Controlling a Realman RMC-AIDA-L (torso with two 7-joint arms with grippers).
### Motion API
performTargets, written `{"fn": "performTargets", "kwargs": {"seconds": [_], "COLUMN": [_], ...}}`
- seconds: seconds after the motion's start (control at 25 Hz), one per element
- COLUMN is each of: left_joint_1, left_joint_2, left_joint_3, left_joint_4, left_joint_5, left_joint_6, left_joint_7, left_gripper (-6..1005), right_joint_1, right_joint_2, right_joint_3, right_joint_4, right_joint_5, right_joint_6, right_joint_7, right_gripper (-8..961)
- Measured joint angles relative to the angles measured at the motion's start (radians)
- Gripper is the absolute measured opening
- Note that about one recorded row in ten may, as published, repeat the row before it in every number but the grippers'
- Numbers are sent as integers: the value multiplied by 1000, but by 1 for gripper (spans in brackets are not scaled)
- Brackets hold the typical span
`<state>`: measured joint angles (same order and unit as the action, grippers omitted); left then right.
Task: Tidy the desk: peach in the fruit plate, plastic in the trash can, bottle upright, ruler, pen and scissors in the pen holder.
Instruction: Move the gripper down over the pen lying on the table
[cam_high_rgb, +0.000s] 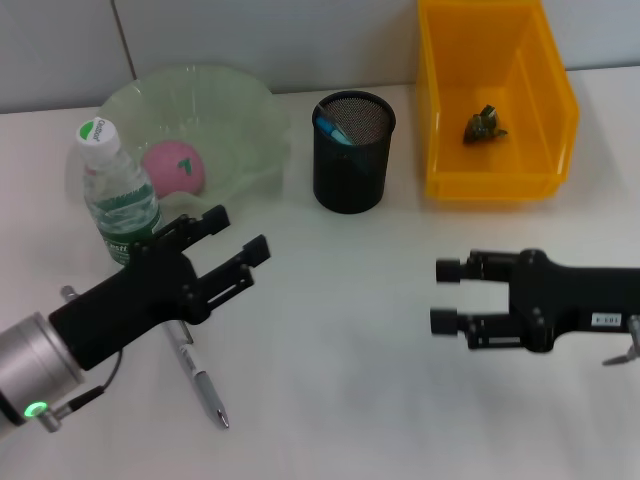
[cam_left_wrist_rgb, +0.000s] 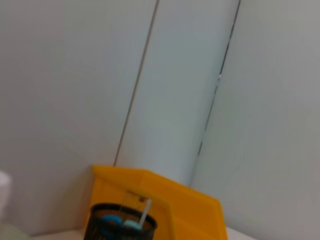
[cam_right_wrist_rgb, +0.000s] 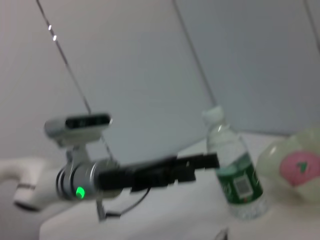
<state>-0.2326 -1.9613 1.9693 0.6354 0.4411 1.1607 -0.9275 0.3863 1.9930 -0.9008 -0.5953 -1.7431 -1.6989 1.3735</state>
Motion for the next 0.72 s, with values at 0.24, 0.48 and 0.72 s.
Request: {"fn": "performTargets", "kwargs": {"seconds": [0.24,0.48,0.72], "left_joint_1": [0,-32,-113], "left_joint_2": [11,28,22], "left_joint_3": [-160,-383,-613], "left_joint_4": [11,95,279], "left_joint_5": [258,579,897], "left_joint_6": [43,175,335], "left_joint_7": [-151,-261,-363], "left_gripper": [778,783,788], "right_joint_1": [9,12,18], "right_joint_2": [3,-2,-5], "right_joint_3": [2,2,2], "right_joint_4": [-19,-29,-36], "right_joint_5": [-89,-101,-118], "right_joint_6": [-4,-10,-1], "right_joint_7": [22,91,166], "right_gripper": [758,757,757]}}
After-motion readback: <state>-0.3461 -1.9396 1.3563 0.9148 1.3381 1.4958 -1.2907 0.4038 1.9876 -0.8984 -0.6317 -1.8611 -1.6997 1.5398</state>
